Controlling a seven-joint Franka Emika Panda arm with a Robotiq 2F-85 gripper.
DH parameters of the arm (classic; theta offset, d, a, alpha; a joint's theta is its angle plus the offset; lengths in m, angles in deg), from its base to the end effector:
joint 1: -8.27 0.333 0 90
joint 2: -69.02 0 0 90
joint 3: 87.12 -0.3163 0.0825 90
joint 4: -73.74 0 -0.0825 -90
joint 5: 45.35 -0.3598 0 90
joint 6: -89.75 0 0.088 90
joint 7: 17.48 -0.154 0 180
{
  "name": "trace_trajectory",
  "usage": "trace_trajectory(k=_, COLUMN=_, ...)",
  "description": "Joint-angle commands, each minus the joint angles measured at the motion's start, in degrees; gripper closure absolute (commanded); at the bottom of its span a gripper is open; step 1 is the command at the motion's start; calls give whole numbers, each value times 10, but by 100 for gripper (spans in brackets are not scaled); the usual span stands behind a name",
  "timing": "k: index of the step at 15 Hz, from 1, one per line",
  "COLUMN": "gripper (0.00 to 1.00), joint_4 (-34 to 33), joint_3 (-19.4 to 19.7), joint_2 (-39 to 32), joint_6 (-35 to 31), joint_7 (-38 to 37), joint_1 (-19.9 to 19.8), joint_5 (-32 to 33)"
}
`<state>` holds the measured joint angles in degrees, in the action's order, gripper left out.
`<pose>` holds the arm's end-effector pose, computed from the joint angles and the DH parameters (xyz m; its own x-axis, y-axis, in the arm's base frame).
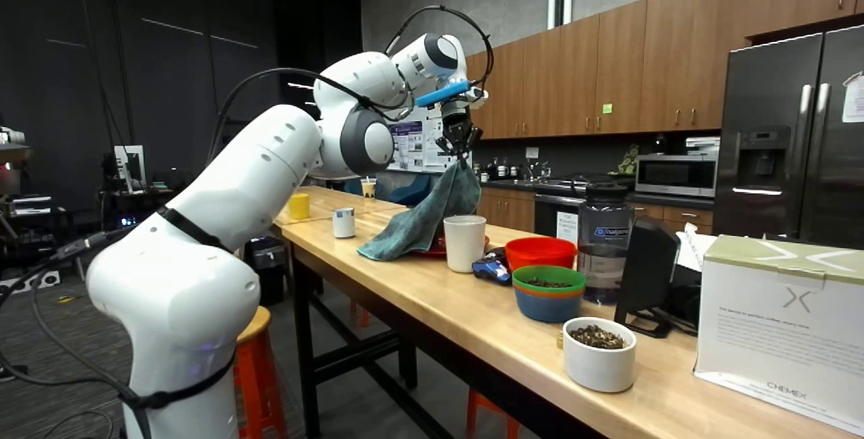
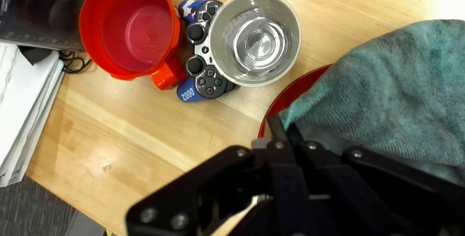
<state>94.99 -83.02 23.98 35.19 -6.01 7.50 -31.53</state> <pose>0.6276 -0.0712 0.5570 0.9733 -0.0165 -0.2290 0.0368 -0.9733 0.2264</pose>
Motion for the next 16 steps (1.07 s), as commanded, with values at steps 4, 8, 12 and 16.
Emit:
trace_trajectory(k=4, gripper=100, joint_4=9, joint_3=1, joint_2=15, joint_6=9, joint_7=-21, joint_1=-46, joint_5=-42)
trace_trajectory(k=8, gripper=100, joint_4=7, joint_3=1, joint_2=13, joint_6=9, joint_7=-23, joint_1=-75, joint_5=-53)
trace_trajectory(k=12, gripper=100, joint_4=7, joint_3=2, joint_2=12, joint_6=9, joint_7=-22, joint_1=-95, joint_5=-61)
trace_trajectory(k=16, gripper=86, joint_4=3, joint_3=2, joint_2=7, joint_6=11, joint_7=-15, joint_1=-101, joint_5=-59)
